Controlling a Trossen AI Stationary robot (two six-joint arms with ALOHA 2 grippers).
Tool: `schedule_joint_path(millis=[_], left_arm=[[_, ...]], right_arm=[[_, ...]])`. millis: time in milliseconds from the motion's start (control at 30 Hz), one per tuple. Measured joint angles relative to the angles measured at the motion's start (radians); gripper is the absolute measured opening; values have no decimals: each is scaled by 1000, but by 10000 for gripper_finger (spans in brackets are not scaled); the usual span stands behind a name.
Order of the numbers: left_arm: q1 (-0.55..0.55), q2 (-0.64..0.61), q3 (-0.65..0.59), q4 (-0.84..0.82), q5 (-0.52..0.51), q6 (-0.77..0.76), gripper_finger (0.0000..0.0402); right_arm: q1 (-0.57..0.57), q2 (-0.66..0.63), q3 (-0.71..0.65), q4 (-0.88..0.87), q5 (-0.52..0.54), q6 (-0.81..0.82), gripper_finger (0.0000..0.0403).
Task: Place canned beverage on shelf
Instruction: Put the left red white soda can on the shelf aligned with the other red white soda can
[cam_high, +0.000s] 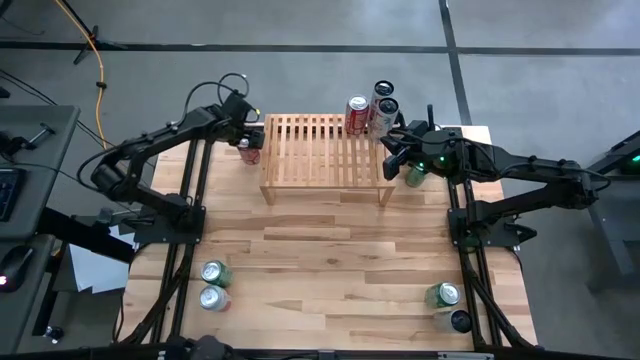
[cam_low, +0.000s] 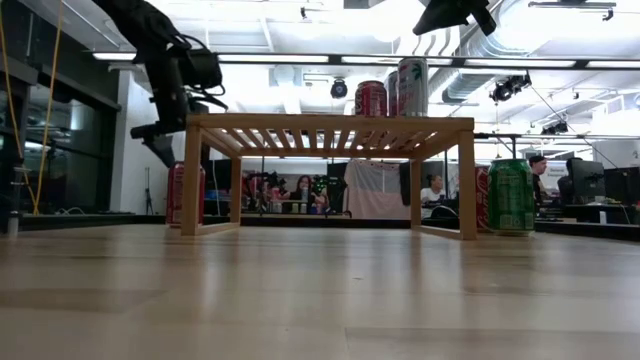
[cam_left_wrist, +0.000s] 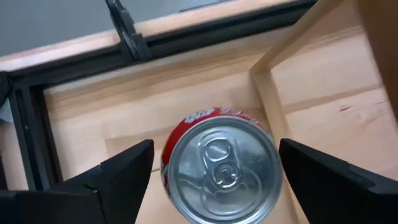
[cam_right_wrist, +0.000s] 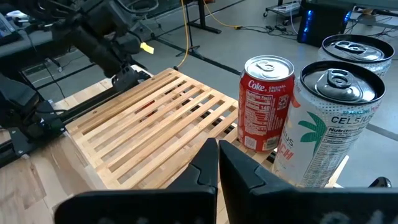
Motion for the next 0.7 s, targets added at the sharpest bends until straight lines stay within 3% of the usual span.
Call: schedule_joint_path(millis=[500,700], left_arm=[[0,15,0,-33,-16,34,335],[0,9,1,-53,-16,86,286]], right_arm=[[0,0,0,0,0,0,0],[0,0,0,0,0,0,0]])
